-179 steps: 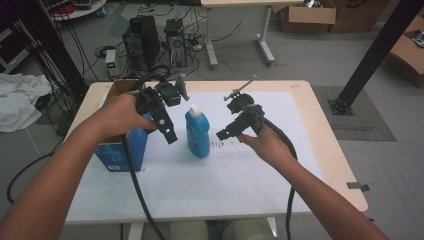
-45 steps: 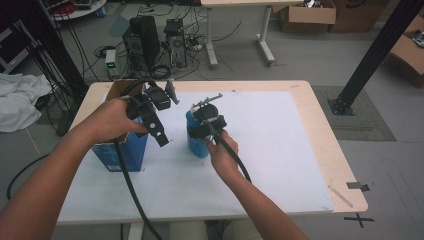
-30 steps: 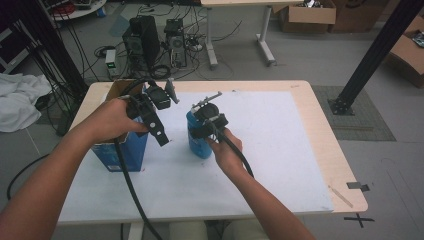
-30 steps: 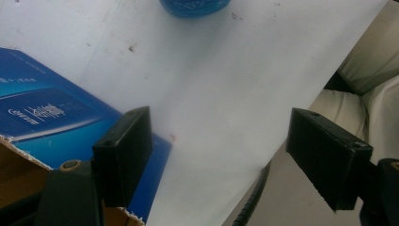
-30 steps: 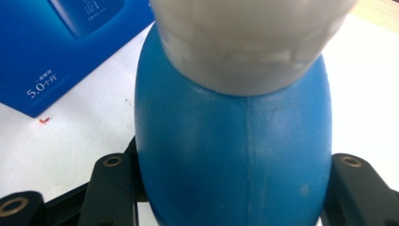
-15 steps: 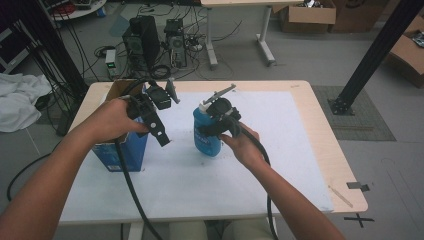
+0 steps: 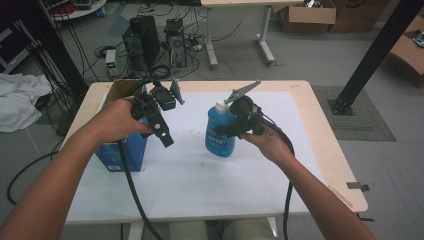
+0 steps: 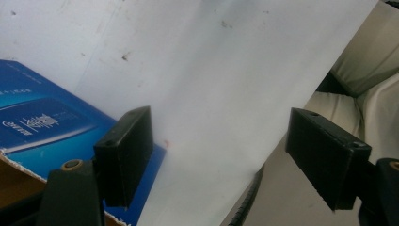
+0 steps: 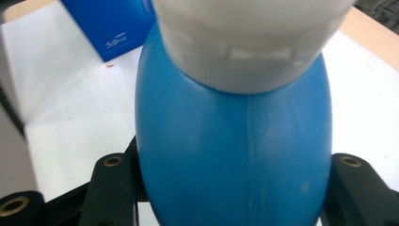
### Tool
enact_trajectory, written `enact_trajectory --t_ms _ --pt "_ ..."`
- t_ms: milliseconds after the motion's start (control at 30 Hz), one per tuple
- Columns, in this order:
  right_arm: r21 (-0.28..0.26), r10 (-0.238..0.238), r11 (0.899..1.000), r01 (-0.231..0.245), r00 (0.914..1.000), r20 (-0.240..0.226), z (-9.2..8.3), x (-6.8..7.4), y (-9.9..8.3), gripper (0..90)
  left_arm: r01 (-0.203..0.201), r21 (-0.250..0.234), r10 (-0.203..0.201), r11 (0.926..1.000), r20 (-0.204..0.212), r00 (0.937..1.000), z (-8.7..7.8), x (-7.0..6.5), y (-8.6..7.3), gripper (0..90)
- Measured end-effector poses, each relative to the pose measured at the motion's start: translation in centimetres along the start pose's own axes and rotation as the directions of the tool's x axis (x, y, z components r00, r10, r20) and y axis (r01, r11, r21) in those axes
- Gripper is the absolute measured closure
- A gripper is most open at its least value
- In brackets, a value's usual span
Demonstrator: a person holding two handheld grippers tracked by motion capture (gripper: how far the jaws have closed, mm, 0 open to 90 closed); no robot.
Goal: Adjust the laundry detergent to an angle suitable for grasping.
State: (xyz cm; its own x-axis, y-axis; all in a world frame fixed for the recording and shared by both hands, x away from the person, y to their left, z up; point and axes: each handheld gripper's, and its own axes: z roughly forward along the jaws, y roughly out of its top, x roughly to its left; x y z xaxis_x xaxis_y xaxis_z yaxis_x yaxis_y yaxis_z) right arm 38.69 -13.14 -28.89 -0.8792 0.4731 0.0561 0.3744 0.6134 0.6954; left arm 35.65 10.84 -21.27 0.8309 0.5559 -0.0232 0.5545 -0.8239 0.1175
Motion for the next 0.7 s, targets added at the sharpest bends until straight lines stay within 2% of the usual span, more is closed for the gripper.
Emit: enact_trajectory --t_ms 167,300,400,600,700 --pt "0.016 -0.062 0.998 0.063 0.9972 -0.041 -0.6 0.1 -0.3 43.3 -0.003 0.003 0.003 1.0000 -0.002 1.0000 0.0 -0.4 0.3 24.5" --pt "0.023 -0.117 0.993 0.119 0.9895 -0.085 -1.3 0.1 -0.6 43.3 -0.004 0.004 0.004 1.0000 -0.005 1.0000 0.0 -0.5 0.3 24.4" --pt "0.027 -0.140 0.989 0.144 0.9835 -0.115 -1.8 -0.1 -0.8 43.3 -0.002 0.007 0.002 1.0000 -0.006 1.0000 0.0 -0.5 0.4 24.5" --pt "0.018 -0.182 0.982 0.188 0.9653 -0.188 -2.6 -0.5 -1.6 43.3 -0.009 0.011 0.009 0.9999 -0.006 0.9999 0.1 -0.6 0.6 24.4" --pt "0.016 -0.211 0.976 0.219 0.9555 -0.206 -2.5 -0.5 -1.9 43.4 -0.011 0.012 0.011 0.9999 -0.004 0.9999 0.2 -0.7 0.8 24.4"
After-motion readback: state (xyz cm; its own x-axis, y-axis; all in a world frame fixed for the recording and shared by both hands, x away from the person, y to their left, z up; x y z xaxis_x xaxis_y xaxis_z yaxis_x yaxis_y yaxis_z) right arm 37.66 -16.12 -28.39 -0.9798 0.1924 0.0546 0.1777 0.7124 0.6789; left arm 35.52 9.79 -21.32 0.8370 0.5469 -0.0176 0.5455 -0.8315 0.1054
